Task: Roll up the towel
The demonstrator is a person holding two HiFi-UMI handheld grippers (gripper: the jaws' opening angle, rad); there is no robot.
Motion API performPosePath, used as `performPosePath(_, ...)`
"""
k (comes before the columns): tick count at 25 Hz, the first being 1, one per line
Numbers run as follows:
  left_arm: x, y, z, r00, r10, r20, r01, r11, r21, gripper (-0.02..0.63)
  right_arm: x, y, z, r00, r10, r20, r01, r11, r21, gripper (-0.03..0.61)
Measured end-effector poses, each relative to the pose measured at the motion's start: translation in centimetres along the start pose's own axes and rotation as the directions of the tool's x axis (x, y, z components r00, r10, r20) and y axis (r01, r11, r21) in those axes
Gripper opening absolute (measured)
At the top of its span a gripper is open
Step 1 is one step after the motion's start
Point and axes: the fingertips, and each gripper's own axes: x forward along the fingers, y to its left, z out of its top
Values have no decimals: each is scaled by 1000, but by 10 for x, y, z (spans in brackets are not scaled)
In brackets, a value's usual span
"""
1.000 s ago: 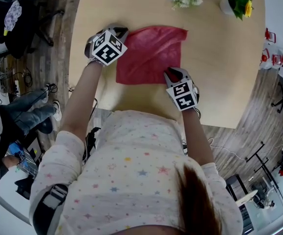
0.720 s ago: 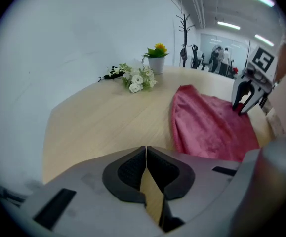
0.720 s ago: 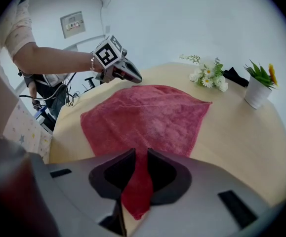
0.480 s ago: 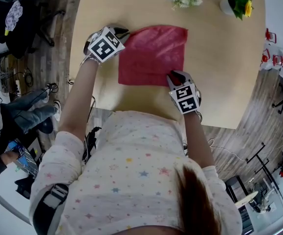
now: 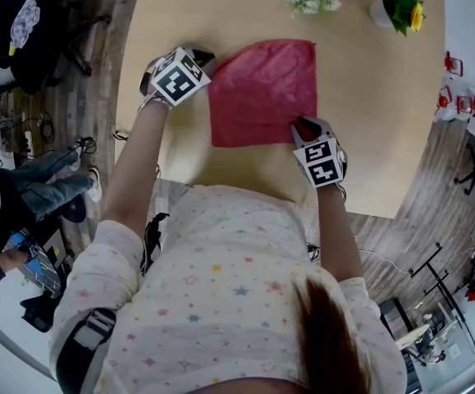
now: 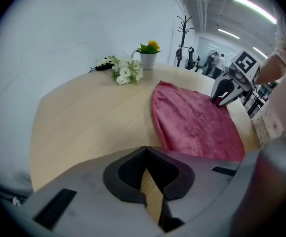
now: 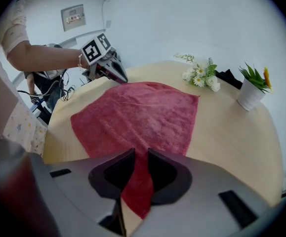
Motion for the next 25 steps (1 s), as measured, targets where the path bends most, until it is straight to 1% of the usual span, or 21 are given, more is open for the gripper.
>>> performPosePath(2, -5, 1, -7, 1000, 23, 9, -23, 999, -48, 14, -1, -13, 0, 1000, -10, -8, 10, 1000, -14, 89)
performPosePath(4, -9, 0, -11, 999, 31, 21, -29, 995, -92, 14, 1, -24, 0, 1000, -12, -17, 11, 999, -49, 94)
performPosePath(6, -13, -5, -7, 999, 29, 43, -24, 993, -114, 15, 4, -34, -1, 1000, -13, -21, 11, 996, -88, 94)
performPosePath(9, -11, -20, 7, 997, 9, 74, -1, 993, -117, 17, 2, -52, 0, 999, -22, -28, 17, 990, -138, 100)
performPosePath(11, -7, -31, 14, 996, -15, 89, 26, 992, -124, 17, 1, -67, -1, 998, -39, -48, 28, 980, -199, 101)
performPosePath(13, -2, -42, 18, 994, -47, 100, 62, 987, -150, 17, 0, -84, 0, 996, -66, -59, 49, 964, -260, 101)
performPosePath(14, -1, -47, 19, 992, -63, 105, 80, 983, -166, 17, -1, -93, 1, 995, -81, -60, 62, 960, -274, 102)
performPosePath(16, -1, -55, 23, 988, -91, 121, 114, 973, -201, 18, -4, -108, 5, 993, -106, -47, 90, 958, -271, 104)
performPosePath(18, -3, -63, 28, 984, -111, 142, 142, 963, -230, 18, -10, -116, 11, 992, -122, -19, 113, 962, -247, 104)
performPosePath(20, -3, -70, 31, 982, -124, 144, 155, 960, -232, 18, -18, -114, 15, 992, -129, 7, 128, 967, -222, 106)
performPosePath(23, 4, -77, 25, 987, -130, 90, 145, 969, -200, 18, -25, -103, 11, 991, -129, 26, 132, 977, -167, 107)
performPosePath(25, 7, -76, 21, 991, -117, 58, 126, 973, -192, 18, -26, -98, 2, 991, -130, 27, 132, 984, -116, 112)
